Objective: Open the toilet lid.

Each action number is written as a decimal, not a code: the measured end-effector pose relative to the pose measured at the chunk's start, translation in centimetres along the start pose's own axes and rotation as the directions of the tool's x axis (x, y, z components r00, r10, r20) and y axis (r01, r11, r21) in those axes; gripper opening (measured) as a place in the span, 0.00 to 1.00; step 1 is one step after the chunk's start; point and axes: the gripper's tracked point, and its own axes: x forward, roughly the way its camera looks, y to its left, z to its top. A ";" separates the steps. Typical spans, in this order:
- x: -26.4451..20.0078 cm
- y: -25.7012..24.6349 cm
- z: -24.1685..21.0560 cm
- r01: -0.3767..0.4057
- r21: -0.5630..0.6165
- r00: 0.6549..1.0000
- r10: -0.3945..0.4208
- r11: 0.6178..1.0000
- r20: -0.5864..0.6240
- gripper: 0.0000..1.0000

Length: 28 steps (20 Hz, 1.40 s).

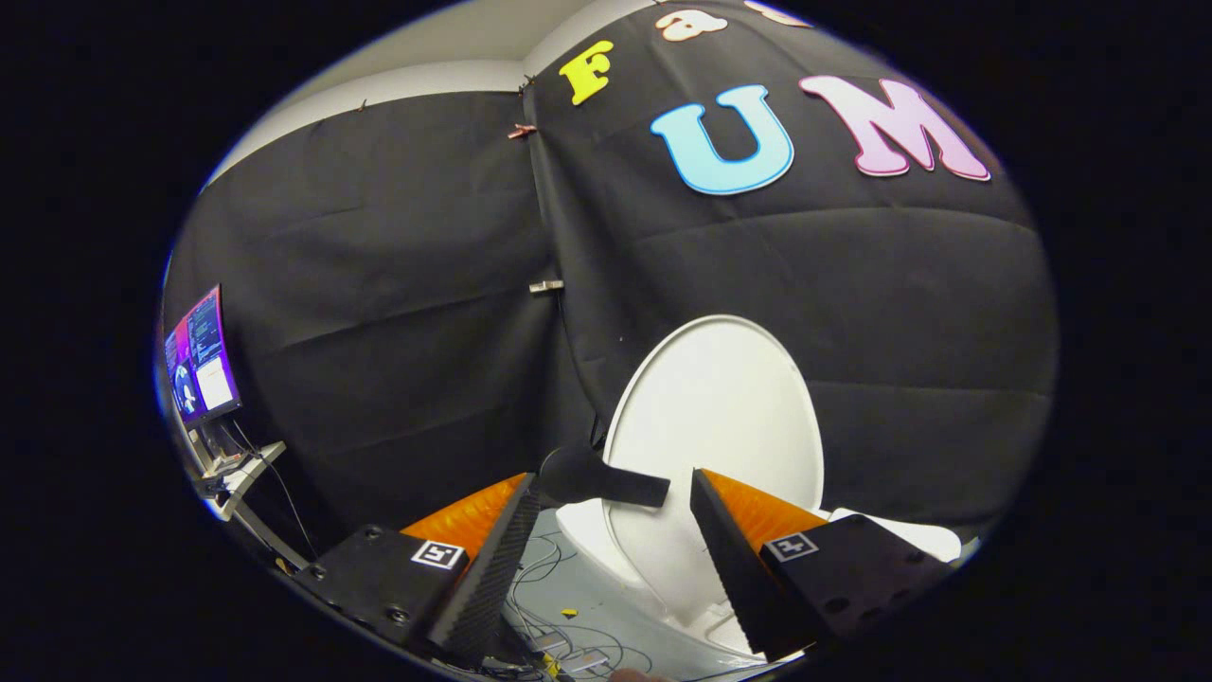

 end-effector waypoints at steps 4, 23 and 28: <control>-2.9 -2.6 3.3 0.083 -0.038 0.993 -0.079 0.996 0.093 0.99; -33.0 -27.2 7.2 0.766 -0.103 0.604 -0.655 0.635 0.455 0.97; -32.7 -27.2 7.3 0.761 -0.110 0.612 -0.651 0.640 0.450 0.97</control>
